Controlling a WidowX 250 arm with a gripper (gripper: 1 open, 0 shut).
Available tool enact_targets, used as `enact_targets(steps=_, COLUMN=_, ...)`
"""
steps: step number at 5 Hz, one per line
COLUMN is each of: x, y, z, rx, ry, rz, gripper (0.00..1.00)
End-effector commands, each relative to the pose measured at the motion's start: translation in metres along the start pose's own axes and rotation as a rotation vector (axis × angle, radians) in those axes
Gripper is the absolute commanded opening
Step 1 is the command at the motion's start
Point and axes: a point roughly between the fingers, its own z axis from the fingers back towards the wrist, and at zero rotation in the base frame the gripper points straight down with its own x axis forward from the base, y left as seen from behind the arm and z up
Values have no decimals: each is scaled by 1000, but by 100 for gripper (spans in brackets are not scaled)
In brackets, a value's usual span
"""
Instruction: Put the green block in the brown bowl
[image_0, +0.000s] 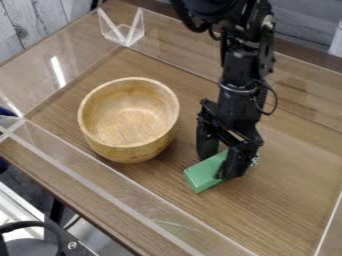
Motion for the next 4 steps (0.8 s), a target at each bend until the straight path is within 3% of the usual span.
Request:
enact_targets(steps=1, x=3, y=2, z=5, rx=5, ry=-12, rz=-30, gripper=100)
enact_targets(steps=4, x=2, y=19, z=6, rx=-31, ry=-47, rz=-77, gripper=100)
